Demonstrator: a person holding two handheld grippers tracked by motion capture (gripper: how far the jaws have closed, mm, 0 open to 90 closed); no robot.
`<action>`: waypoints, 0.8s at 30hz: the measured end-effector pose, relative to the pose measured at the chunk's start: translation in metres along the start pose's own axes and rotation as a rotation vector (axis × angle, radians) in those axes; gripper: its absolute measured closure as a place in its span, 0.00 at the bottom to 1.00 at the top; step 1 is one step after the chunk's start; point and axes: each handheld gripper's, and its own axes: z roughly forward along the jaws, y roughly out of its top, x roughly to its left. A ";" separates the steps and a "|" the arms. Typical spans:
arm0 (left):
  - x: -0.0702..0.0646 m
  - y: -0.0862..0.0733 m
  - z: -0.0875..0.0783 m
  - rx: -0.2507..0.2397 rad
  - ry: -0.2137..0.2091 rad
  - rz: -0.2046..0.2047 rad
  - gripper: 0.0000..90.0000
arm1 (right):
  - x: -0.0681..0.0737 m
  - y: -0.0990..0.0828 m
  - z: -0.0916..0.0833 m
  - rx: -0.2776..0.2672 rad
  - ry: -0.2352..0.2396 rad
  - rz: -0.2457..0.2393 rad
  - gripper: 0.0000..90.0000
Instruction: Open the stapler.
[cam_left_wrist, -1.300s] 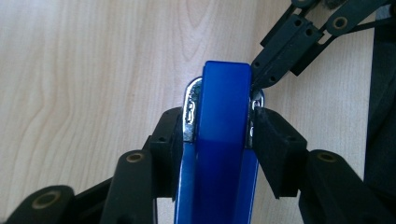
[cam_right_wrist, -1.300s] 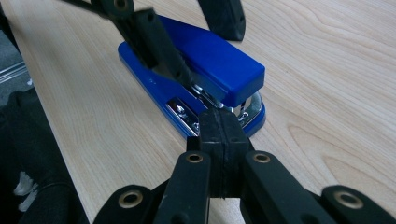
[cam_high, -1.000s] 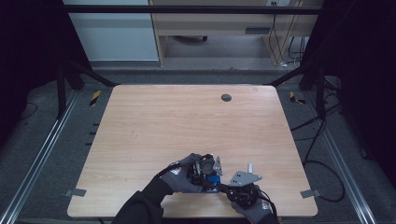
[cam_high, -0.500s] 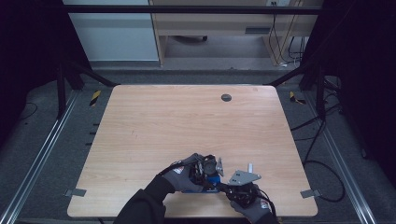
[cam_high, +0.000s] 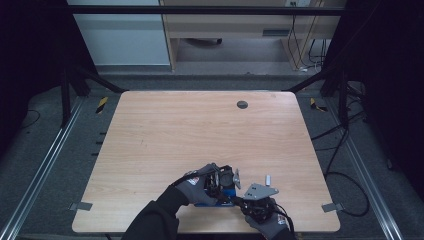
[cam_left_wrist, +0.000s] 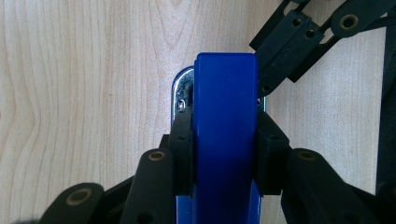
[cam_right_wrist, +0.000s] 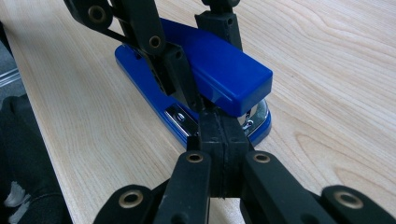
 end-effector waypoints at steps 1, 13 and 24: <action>0.000 0.000 0.000 0.001 0.000 0.000 0.73 | 0.000 0.000 0.000 0.001 0.000 0.006 1.00; 0.001 0.001 -0.001 0.005 -0.004 0.009 0.73 | -0.001 0.001 0.000 0.013 0.014 0.044 1.00; 0.000 -0.002 -0.002 -0.017 0.007 0.012 0.73 | -0.001 0.003 0.001 0.017 0.020 0.055 1.00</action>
